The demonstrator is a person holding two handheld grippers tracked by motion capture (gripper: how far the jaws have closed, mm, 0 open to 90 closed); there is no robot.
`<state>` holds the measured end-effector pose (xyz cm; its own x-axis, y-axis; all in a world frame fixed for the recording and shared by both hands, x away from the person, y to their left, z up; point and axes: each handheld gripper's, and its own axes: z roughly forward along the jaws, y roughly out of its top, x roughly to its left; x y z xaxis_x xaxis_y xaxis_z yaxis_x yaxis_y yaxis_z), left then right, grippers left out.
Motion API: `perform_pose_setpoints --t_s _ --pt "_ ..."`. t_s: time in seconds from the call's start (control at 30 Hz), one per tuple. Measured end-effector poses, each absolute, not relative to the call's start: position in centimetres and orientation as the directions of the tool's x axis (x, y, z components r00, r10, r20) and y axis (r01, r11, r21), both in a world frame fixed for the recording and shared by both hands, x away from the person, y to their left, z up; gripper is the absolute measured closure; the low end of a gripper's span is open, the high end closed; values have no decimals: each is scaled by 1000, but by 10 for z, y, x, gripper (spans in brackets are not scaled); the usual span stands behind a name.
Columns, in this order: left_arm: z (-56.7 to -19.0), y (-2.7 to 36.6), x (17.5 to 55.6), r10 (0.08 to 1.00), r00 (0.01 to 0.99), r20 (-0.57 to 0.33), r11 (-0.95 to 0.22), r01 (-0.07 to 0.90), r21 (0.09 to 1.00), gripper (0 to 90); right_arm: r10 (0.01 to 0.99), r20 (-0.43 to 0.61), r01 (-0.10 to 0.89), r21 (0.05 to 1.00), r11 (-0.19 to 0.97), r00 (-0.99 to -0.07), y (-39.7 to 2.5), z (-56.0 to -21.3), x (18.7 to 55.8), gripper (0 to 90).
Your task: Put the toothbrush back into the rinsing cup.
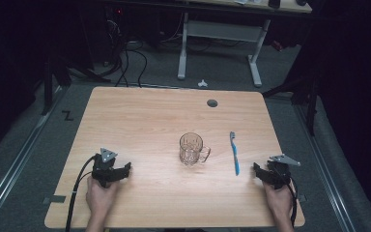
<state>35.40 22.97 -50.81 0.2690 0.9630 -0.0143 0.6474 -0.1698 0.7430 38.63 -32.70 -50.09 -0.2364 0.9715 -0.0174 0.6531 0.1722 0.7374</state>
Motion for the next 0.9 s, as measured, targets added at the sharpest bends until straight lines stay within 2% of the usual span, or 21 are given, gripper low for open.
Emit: perform_pose_setpoints --t_s 0.53,0.6,0.77,0.8,0.9 --pt "-508 230 354 963 269 -17 -168 647 743 235 971 -21 653 737 176 -238 -327 -501 386 419" --pt "-508 230 354 963 269 -18 -167 648 743 235 970 -24 649 739 180 -242 -326 -501 386 469" --pt "-508 230 354 963 269 -21 -165 648 744 235 968 -26 645 741 187 -251 -325 -500 385 507" --pt "-508 230 354 963 269 -22 -164 648 744 235 967 -25 645 740 188 -253 -325 -500 385 551" --pt "-508 230 354 963 268 -22 -164 648 744 235 964 -8 649 738 185 -265 -325 -499 384 561"
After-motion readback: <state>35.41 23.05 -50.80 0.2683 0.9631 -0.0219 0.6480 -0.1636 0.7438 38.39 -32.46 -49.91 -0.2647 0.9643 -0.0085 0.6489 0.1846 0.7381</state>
